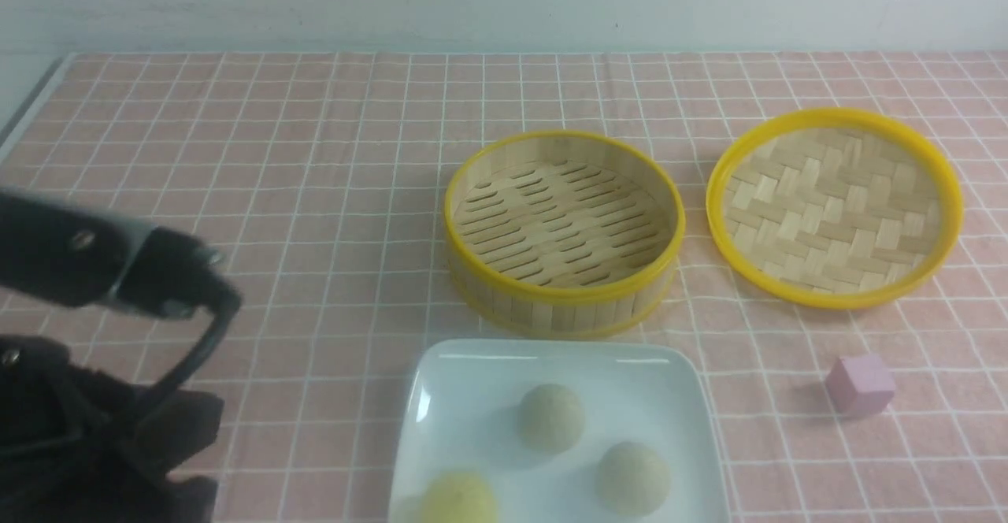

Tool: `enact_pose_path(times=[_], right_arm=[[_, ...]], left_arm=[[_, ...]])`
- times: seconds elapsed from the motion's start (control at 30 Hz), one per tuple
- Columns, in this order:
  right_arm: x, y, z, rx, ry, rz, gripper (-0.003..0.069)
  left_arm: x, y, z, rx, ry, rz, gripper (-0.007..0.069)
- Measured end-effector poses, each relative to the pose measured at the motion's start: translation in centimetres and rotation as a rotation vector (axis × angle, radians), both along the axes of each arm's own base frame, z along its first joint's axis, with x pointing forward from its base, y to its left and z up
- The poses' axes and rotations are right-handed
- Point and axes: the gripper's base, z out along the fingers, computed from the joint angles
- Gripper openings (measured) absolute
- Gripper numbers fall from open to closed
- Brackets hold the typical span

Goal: Put the steamed buns into the plate on the pink tablecloth.

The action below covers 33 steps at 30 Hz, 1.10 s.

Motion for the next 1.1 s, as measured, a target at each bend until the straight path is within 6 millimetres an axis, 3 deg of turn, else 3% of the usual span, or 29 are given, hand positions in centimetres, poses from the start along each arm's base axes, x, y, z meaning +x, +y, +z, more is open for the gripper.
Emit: enact_pose_path(times=[0.27, 0.5, 0.9, 1.1], right_arm=[[0.0, 0.0, 0.0, 0.0, 0.0, 0.0, 0.0078], [0.0, 0.0, 0.0, 0.0, 0.0, 0.0, 0.0089], [0.0, 0.0, 0.0, 0.001, -0.001, 0.0, 0.0111], [0.0, 0.0, 0.0, 0.001, -0.001, 0.0, 0.0118]], left_arm=[[-1.4, 0.4, -2.5, -0.338, -0.163, -0.033, 0.0006], [-1.4, 0.5, -4.3, -0.288, -0.136, -0.025, 0.0013], [-1.5, 0.9, -5.0, -0.227, -0.068, 0.005, 0.0024], [-1.7, 2.9, -5.3, -0.185, -0.167, 0.093, 0.0031]])
